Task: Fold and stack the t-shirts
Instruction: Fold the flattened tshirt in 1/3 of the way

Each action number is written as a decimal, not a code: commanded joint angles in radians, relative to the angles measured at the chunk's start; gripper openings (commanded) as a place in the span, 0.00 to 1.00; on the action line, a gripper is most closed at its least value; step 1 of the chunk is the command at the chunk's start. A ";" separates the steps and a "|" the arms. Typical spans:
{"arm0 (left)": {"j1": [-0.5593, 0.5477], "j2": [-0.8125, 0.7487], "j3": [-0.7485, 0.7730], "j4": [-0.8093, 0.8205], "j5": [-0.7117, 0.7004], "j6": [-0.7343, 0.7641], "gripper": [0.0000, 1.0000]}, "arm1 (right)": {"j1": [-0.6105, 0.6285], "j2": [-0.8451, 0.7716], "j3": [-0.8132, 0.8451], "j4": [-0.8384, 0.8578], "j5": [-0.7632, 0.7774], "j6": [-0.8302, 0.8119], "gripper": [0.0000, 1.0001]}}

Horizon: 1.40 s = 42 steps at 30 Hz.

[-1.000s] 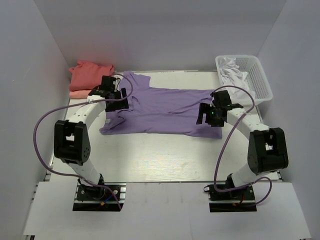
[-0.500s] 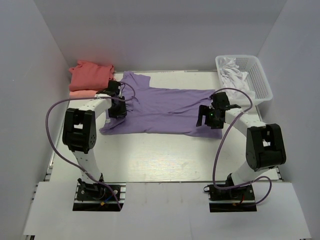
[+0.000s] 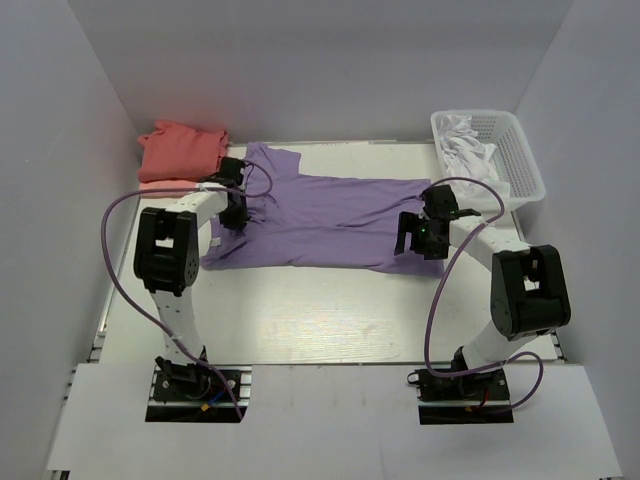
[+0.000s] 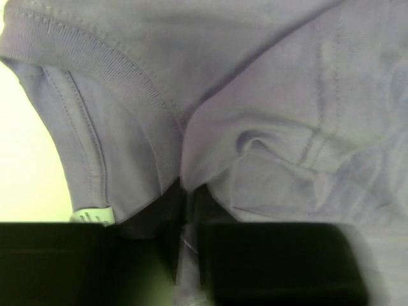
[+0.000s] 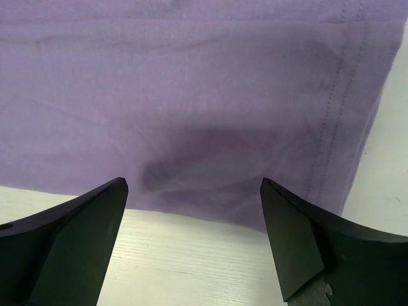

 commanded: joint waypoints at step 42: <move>0.094 0.063 0.561 -0.450 -0.262 -0.167 1.00 | -0.005 -0.084 0.051 -0.043 0.010 -0.012 0.90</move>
